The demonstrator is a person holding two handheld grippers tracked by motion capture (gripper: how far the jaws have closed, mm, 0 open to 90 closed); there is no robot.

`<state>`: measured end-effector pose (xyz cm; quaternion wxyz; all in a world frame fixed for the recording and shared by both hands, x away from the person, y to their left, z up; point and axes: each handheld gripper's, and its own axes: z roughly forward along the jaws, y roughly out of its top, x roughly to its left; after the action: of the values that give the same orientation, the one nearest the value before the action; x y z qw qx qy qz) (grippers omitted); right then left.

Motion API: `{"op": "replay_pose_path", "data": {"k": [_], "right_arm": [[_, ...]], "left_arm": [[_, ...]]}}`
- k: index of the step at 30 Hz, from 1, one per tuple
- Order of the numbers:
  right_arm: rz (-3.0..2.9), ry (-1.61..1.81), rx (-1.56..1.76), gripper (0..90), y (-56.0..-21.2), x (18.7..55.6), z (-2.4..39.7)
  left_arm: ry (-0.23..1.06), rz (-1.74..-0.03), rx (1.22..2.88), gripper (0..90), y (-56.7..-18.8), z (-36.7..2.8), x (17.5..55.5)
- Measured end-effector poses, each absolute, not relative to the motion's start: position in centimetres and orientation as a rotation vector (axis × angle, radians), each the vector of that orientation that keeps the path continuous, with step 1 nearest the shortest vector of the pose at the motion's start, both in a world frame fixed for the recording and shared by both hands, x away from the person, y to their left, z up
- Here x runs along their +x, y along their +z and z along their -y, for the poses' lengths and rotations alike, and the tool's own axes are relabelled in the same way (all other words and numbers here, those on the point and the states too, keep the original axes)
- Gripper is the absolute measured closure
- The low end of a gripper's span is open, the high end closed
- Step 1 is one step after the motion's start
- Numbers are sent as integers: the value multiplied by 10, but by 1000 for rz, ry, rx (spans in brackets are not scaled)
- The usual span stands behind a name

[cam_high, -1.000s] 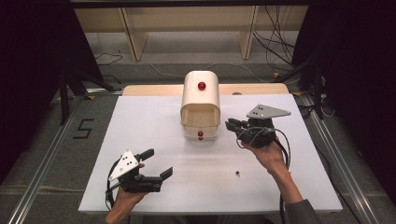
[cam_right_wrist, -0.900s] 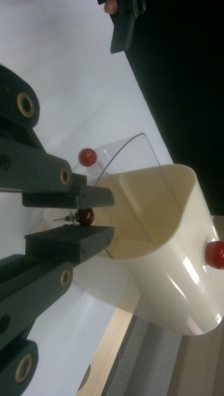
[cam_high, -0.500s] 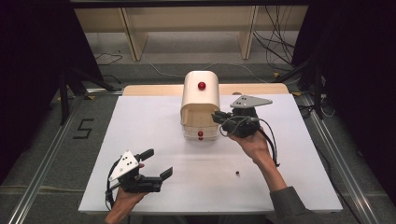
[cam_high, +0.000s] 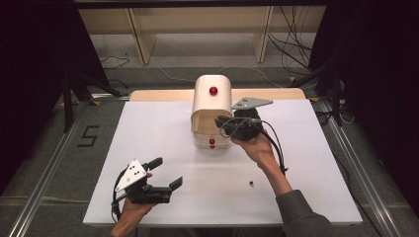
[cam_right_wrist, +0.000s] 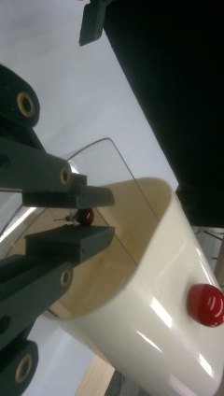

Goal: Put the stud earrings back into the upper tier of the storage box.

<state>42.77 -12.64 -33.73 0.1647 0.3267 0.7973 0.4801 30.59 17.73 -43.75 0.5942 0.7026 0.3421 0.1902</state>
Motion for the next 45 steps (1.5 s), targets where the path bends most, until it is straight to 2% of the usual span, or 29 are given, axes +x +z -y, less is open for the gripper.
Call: {"op": "replay_pose_path", "data": {"k": [8, 17, 25, 29, 45], "right_arm": [[-2306, 1356, 931, 789, -345, 432, 118], [-2303, 1401, 926, 605, -340, 427, 123], [-2268, 1443, 916, 425, -332, 407, 141], [-2267, 1444, 915, 370, -335, 395, 152], [-2310, 1387, 932, 320, -351, 380, 176]], "left_arm": [[443, -794, 1627, 37, -437, -178, 305], [443, -792, 1630, 37, -437, -178, 305], [443, -791, 1630, 37, -437, -177, 305], [442, -794, 1631, 37, -438, -178, 305], [444, -793, 1628, 37, -437, -179, 304]]}}
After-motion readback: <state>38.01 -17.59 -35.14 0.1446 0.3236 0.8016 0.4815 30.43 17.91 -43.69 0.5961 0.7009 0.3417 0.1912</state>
